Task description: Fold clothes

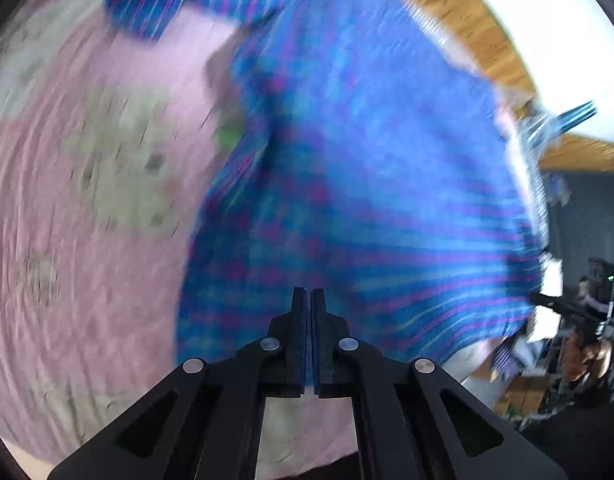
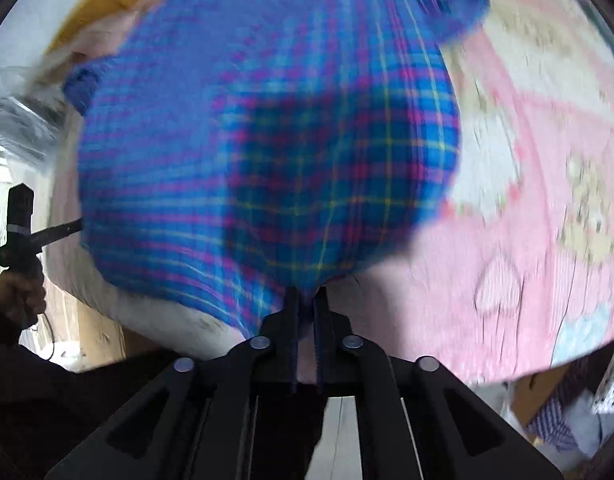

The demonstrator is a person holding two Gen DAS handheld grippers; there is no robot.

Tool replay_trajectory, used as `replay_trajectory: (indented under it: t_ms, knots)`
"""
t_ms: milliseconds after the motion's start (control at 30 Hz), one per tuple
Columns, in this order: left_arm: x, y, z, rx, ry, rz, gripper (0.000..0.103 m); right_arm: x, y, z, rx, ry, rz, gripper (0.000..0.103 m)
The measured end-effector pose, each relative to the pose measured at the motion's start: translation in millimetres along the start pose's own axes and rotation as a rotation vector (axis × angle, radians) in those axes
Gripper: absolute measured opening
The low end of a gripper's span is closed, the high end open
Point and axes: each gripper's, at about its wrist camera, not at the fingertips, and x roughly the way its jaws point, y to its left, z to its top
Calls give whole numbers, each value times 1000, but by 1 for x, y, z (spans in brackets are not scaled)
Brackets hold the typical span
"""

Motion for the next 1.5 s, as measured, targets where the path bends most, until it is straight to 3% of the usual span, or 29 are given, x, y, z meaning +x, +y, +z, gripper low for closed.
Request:
replay_trajectory:
  t_ms: [33,100,167,233,333,433,567,700,733,767,867,967,1100,1133,1200,1233,1267,1333,1400,1467,1500]
  knots:
    - [12,5,-1,-24,44,20,2,-1,-12,1,24,13,1,10]
    - [12,10,1,-75,29,12,3,-16,-31,17,70,-39,-16,17]
    - [10,15,3,-127,-3,-4,3,-37,-52,33,106,-111,-38,43]
    - [-1,16,4,-155,-40,17,4,-53,-76,61,155,-183,-57,56]
    - [-17,6,16,-177,-96,46,4,-62,-116,113,242,-270,-56,61]
    - [-29,-22,37,-152,-143,61,5,-43,-146,168,310,-307,-59,62]
    - [-19,-72,73,-107,-172,41,17,-10,-161,215,337,-298,-77,62]
    - [-2,-104,96,-66,-162,35,17,8,-144,232,227,-279,-137,54]
    - [3,-107,100,-52,-157,37,17,7,-139,234,196,-282,-159,38]
    - [13,-111,105,-43,-147,48,17,6,-135,236,164,-284,-180,5]
    - [44,-110,116,-53,-92,109,17,1,-122,243,58,-299,-263,1]
    - [68,-93,123,-136,-24,132,17,-39,-109,253,-154,-429,-589,1]
    - [72,-81,132,-215,-20,64,17,-108,-106,257,-467,-677,-1235,2]
    - [73,-82,134,-213,-17,64,17,-111,-117,255,-505,-679,-1331,4]
    - [75,-83,137,-206,-11,68,17,-115,-141,252,-572,-667,-1508,24]
    - [76,-85,139,-204,-9,71,17,-107,-166,252,-554,-588,-1516,51]
    - [78,-86,141,-204,-7,71,17,-96,-197,253,-489,-464,-1448,61]
    - [79,-86,144,-204,-6,68,17,-77,-249,251,-305,-248,-1231,59]
    - [82,-85,143,-204,-7,57,17,-64,-292,238,-63,-128,-937,58]
    - [84,-83,145,-215,-6,42,17,-69,-310,222,149,-157,-653,57]
    - [82,-84,147,-224,-11,39,17,-73,-312,219,209,-177,-556,57]
